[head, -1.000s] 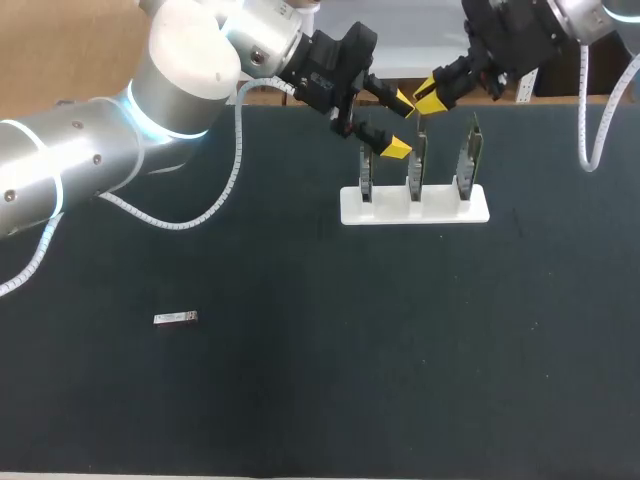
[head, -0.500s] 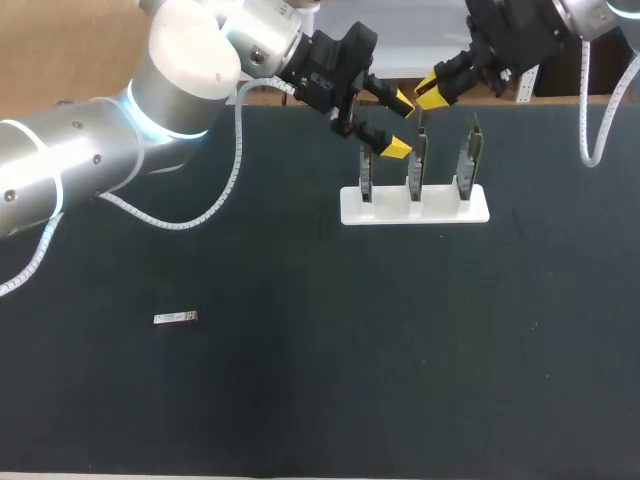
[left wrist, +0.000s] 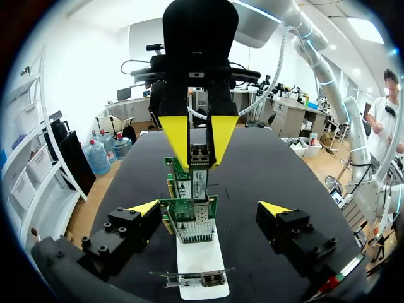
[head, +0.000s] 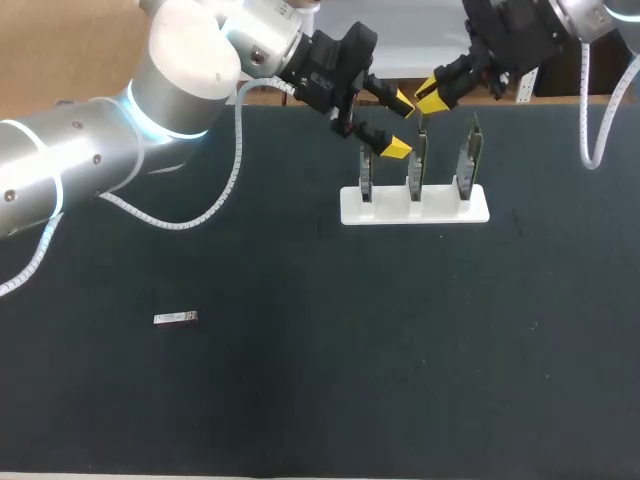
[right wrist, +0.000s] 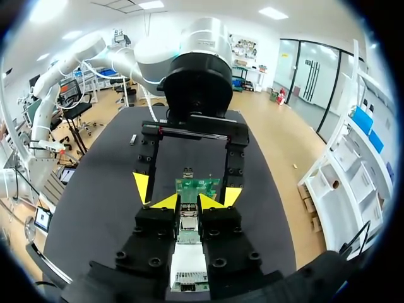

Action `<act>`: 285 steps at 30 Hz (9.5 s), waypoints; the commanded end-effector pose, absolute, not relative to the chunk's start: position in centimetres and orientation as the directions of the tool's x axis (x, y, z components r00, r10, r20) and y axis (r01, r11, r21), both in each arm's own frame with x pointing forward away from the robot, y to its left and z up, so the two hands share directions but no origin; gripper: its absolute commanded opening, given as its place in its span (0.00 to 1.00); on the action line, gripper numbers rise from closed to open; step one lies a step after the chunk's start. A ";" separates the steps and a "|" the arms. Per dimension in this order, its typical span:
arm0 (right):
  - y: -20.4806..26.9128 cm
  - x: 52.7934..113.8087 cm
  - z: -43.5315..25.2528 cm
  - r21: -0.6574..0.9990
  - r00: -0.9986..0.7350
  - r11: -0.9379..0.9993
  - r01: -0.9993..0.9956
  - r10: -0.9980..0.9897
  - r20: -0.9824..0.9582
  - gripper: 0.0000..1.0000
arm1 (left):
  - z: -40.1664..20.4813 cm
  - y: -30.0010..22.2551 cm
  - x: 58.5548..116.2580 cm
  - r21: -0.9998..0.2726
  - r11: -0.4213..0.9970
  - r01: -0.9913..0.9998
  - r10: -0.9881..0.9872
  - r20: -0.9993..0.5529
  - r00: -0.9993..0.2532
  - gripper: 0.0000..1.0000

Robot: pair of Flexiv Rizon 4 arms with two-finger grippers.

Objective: Pick up the optical module with the left hand, and insert it into the network port with the right hand.

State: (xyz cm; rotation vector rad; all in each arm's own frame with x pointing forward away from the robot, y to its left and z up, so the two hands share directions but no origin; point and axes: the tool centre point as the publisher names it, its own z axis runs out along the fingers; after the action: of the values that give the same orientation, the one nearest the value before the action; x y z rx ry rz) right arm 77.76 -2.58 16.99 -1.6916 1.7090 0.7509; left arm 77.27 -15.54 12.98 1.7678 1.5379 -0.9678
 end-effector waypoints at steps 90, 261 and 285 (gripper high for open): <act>-2.4 77.4 16.1 -0.008 -0.012 0.027 -1.000 -0.658 -0.753 0.00 | 13.0 -15.6 77.5 -0.026 -0.155 0.988 0.554 -0.830 0.065 1.00; -5.5 78.4 19.6 0.120 -0.105 -0.021 -0.993 -0.356 -0.929 0.00 | 13.0 -15.6 77.5 -0.026 -0.155 0.988 0.554 -0.830 0.065 1.00; -14.4 77.2 18.1 0.077 -0.035 -0.066 -0.995 -0.489 -0.871 0.00 | 13.0 -15.6 77.5 -0.026 -0.155 0.988 0.554 -0.830 0.065 1.00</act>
State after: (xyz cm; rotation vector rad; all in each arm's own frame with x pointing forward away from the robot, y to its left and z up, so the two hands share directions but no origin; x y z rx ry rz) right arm 77.38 -14.25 17.90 -1.6060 1.5783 1.0472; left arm 77.27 -15.54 12.98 1.7679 1.5377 -0.9680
